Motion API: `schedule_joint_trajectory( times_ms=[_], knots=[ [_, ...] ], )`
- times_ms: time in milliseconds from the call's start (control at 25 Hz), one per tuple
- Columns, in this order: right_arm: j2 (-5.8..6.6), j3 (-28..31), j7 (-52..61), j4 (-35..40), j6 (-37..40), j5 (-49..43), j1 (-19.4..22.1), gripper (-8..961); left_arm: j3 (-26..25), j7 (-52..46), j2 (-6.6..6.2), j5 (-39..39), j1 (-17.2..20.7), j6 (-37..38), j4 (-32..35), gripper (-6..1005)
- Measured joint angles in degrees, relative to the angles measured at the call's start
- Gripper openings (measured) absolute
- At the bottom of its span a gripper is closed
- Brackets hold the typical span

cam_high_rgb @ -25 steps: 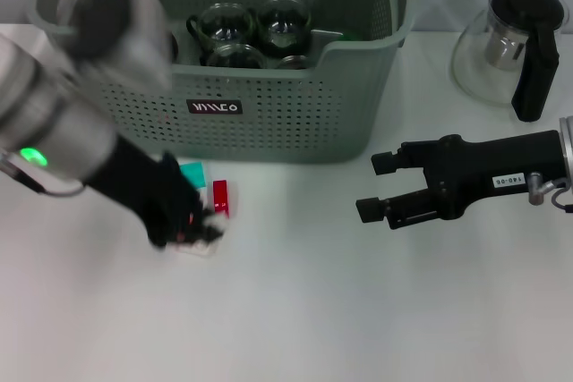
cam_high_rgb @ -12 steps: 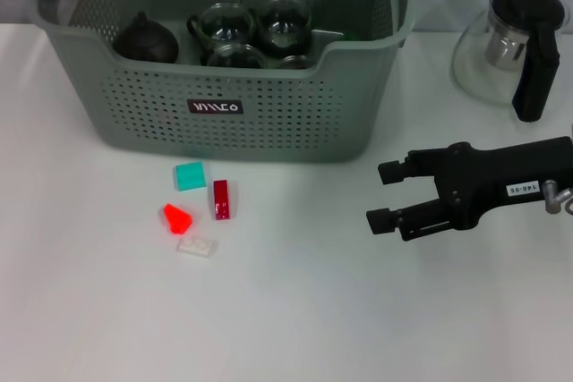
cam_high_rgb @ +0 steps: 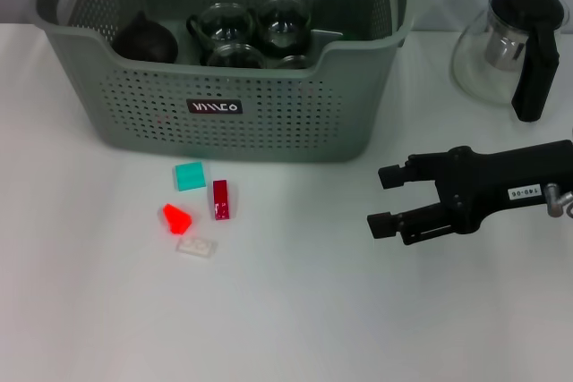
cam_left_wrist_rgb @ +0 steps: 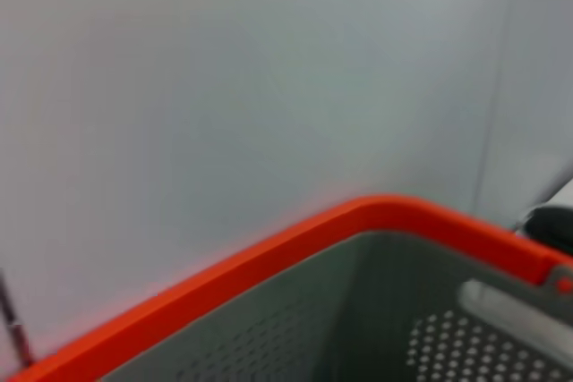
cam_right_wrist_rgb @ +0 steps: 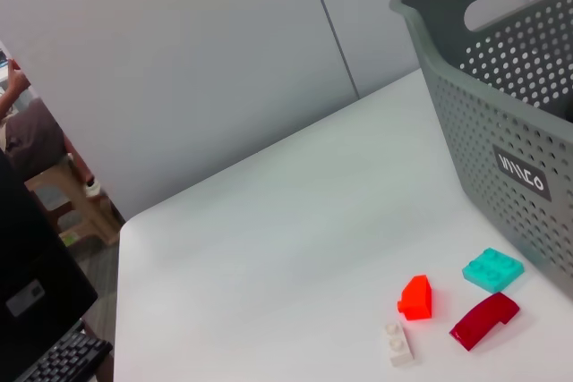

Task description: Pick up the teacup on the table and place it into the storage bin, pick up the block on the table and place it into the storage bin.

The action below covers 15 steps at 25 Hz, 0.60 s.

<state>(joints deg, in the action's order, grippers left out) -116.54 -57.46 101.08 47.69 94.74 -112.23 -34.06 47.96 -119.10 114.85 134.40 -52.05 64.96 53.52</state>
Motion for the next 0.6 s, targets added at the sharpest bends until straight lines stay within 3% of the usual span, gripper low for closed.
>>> schedule_joint_trajectory(
  times_ms=[280,440,600],
  knots=[
    [0.0,0.1,0.0,0.0,0.1,0.0,0.2,945,0.0,0.0,0.28,0.6,1.2,-0.4,1.2,225],
    [0.0,0.1,0.0,-0.1,0.2,0.0,0.2,945,-0.9,0.0,0.31,-0.6,3.3,5.2,7.0,403],
    [0.08,0.2,-0.3,-0.1,-0.1,0.0,0.2,946,-3.0,0.8,0.47,-5.1,6.3,19.5,16.5,585]
  ],
)
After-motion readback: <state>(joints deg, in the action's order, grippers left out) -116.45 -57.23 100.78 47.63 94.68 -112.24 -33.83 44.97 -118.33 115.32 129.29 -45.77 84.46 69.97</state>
